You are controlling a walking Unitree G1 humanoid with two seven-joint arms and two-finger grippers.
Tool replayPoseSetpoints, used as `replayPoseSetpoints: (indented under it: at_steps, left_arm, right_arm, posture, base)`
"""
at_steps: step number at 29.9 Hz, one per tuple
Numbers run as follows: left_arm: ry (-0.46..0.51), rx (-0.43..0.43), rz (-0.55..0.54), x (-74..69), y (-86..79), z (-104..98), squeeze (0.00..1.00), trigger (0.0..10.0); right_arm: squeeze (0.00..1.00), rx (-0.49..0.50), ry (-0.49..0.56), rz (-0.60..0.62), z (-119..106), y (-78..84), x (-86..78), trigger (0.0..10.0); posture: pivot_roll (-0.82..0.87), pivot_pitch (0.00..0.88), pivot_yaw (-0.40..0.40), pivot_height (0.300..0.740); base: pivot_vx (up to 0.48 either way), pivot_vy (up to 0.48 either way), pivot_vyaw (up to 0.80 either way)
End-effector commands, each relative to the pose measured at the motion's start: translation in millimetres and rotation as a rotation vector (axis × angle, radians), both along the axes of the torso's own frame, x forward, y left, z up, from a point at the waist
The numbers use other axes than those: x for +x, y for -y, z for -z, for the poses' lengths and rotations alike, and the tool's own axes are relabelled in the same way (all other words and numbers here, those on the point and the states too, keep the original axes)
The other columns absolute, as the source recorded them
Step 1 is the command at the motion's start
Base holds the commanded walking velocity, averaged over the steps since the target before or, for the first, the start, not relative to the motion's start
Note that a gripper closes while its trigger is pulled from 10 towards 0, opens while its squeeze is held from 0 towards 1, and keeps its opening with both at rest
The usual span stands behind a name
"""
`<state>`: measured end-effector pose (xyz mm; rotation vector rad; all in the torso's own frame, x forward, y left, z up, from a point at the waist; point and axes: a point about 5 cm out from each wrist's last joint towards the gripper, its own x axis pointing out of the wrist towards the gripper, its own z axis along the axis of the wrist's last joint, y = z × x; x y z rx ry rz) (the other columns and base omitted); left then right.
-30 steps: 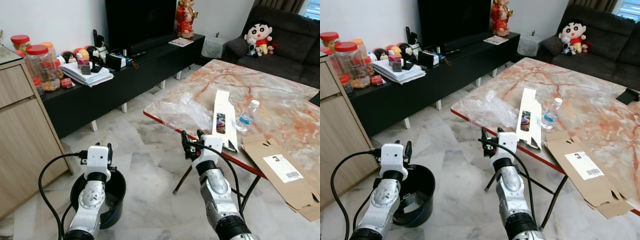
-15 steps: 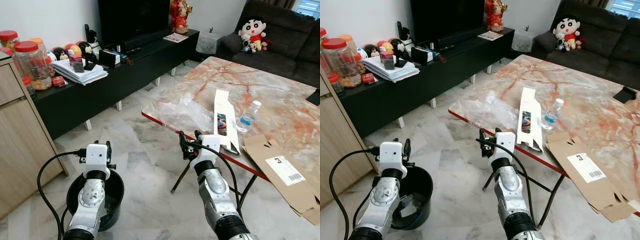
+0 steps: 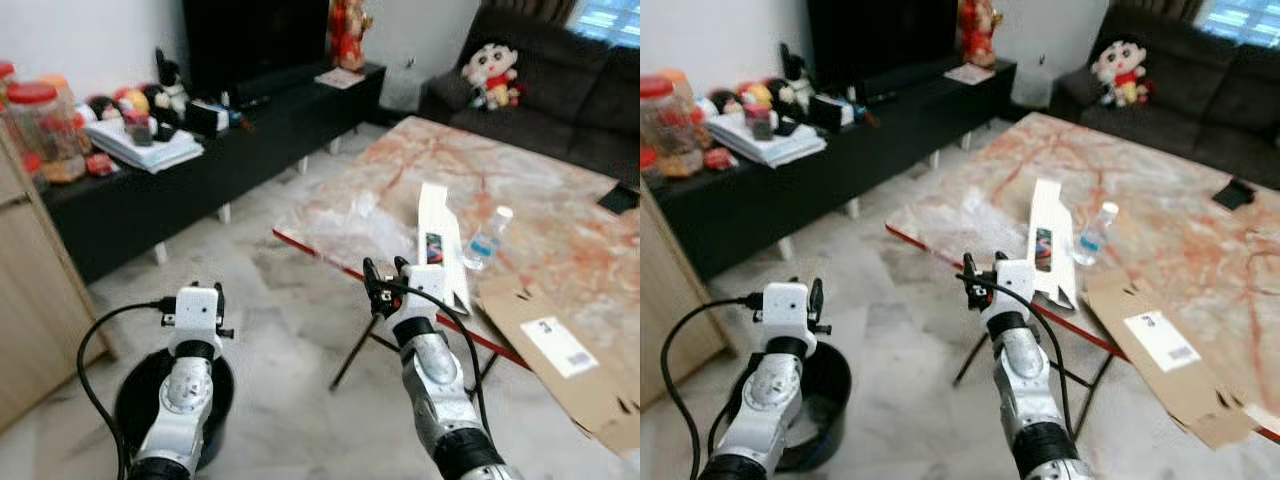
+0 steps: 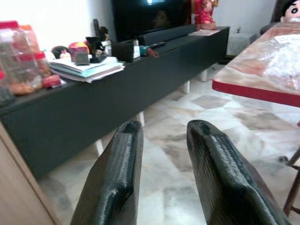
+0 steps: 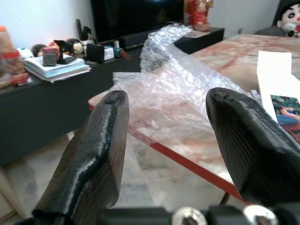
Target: Picking trash to rubbish bin
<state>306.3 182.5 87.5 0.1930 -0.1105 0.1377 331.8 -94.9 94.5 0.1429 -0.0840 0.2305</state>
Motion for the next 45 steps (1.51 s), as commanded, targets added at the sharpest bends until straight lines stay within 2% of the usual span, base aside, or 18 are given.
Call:
replayPoseSetpoints:
  at_steps: [1,27,36,45]
  left_arm:
    - [0.016,0.001,0.014,2.7,5.7,-5,0.0,10.0]
    - [0.012,0.001,0.054,3.1,10.3,-7,0.0,10.0]
    - [0.001,0.002,0.078,2.0,15.7,-6,0.0,10.0]
    - [-0.001,-0.001,0.058,3.5,12.4,-8,0.0,10.0]
  right_arm:
    - [0.0,-0.01,0.01,0.023,-4,8.4,2.6,10.0]
    - [0.0,-0.008,-0.009,0.018,1,6.1,0.2,10.0]
    - [0.0,-0.022,-0.018,0.008,0,1.3,1.9,10.0]
    - [0.0,-0.039,-0.031,-0.012,1,-5.1,1.9,10.0]
  posture:
    - [0.17,0.0,-0.096,0.74]
    - [0.17,0.0,-0.092,0.74]
    - [0.17,0.0,-0.083,0.74]
    - [0.18,0.0,-0.066,0.74]
  base:
    - [0.0,0.0,-0.79]
    - [0.0,0.0,-0.78]
    - [0.0,0.0,0.0]
    - [0.0,0.0,0.0]
